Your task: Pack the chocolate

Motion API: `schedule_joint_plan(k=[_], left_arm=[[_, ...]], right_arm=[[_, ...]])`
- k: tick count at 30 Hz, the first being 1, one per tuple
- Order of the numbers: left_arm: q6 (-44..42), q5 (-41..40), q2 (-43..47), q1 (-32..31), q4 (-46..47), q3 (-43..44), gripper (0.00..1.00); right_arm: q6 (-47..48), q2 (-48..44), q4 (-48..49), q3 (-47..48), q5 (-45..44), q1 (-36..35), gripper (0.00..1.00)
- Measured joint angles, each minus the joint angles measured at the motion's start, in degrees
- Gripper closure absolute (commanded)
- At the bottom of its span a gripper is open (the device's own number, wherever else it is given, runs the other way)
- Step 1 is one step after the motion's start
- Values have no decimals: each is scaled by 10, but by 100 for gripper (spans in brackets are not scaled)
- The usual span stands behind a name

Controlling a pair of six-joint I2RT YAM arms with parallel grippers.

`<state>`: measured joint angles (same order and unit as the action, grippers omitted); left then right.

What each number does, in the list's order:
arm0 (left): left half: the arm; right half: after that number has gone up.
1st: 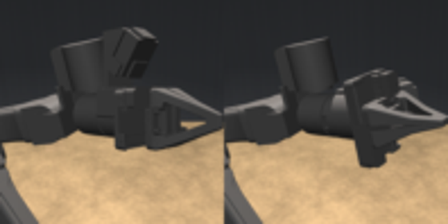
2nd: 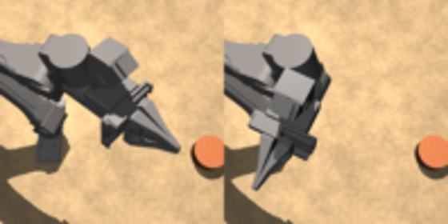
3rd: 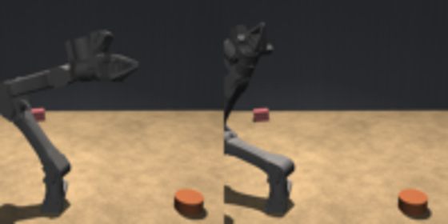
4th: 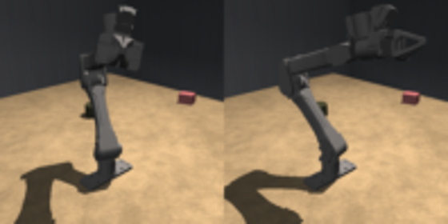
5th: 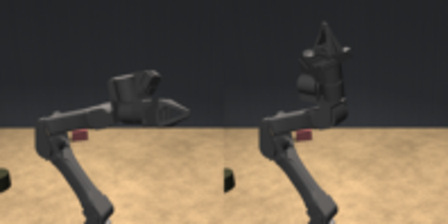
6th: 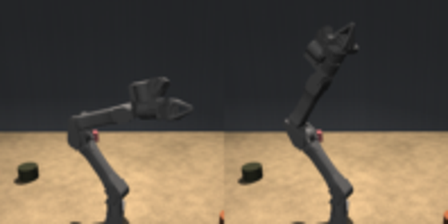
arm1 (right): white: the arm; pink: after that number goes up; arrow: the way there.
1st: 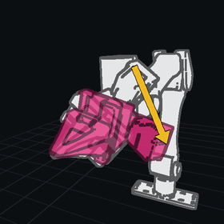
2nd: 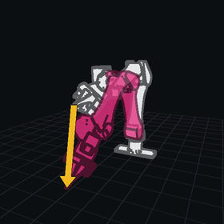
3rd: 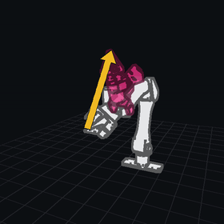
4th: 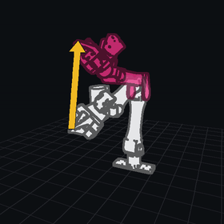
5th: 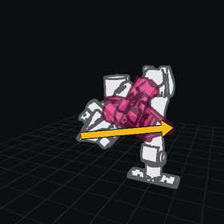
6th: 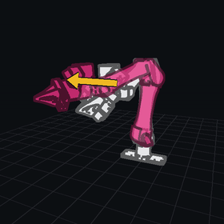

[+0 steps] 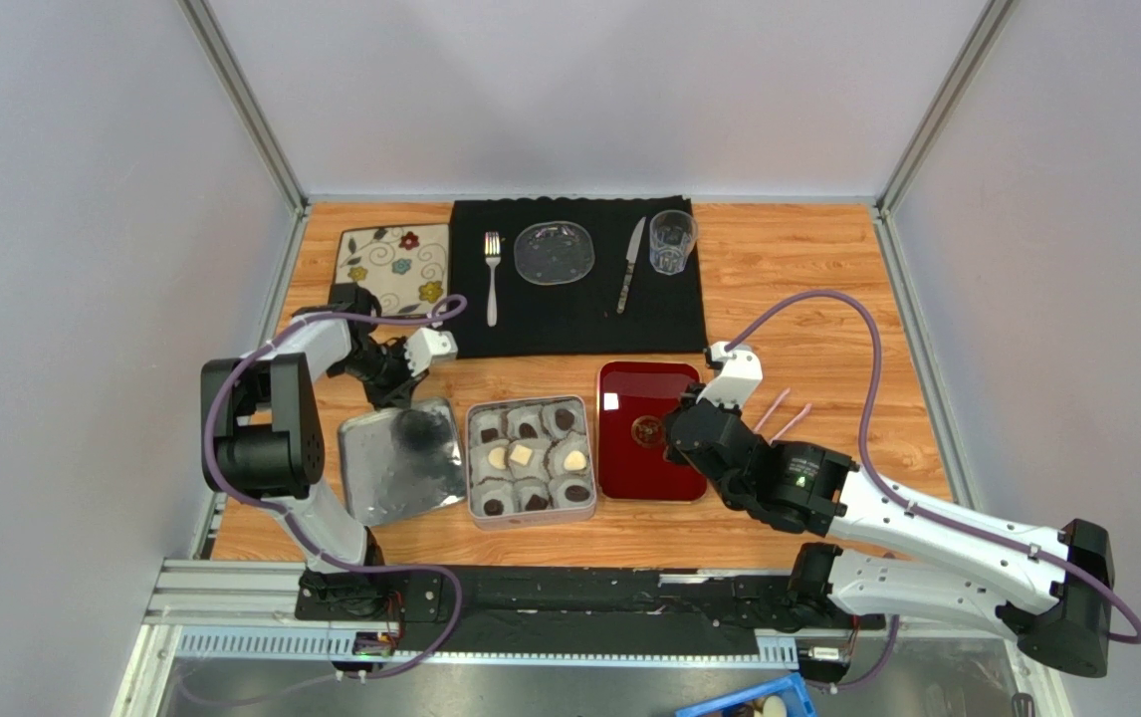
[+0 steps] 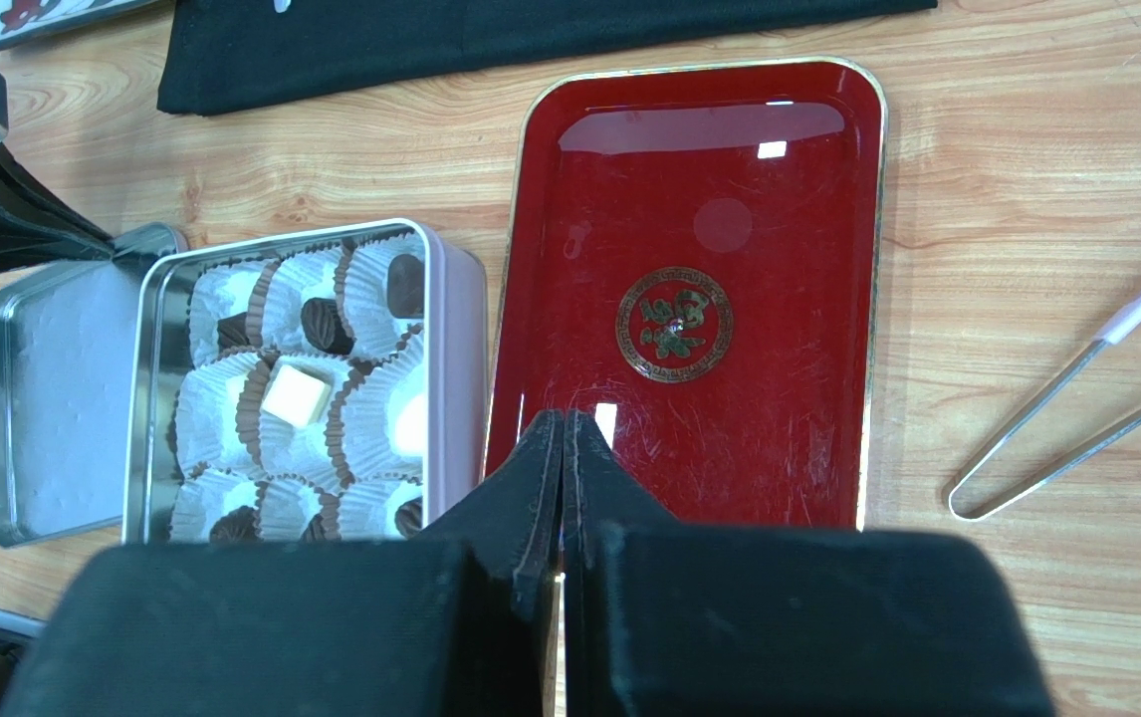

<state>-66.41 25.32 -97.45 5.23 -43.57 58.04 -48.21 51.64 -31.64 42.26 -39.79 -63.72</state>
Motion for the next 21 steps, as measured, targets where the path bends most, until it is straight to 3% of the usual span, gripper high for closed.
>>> schedule_joint_plan(k=[5, 18, 21], left_arm=[[-3, -16, 40, 0, -31, -1, 96], [-45, -49, 305, 0, -119, 28, 100], [-47, -50, 371, 0, -113, 38, 100]], right_arm=[[0, -4, 1, 0, 4, 0, 100], [3, -10, 31, 2, 40, -8, 100], [7, 6, 51, 12, 69, -9, 96]])
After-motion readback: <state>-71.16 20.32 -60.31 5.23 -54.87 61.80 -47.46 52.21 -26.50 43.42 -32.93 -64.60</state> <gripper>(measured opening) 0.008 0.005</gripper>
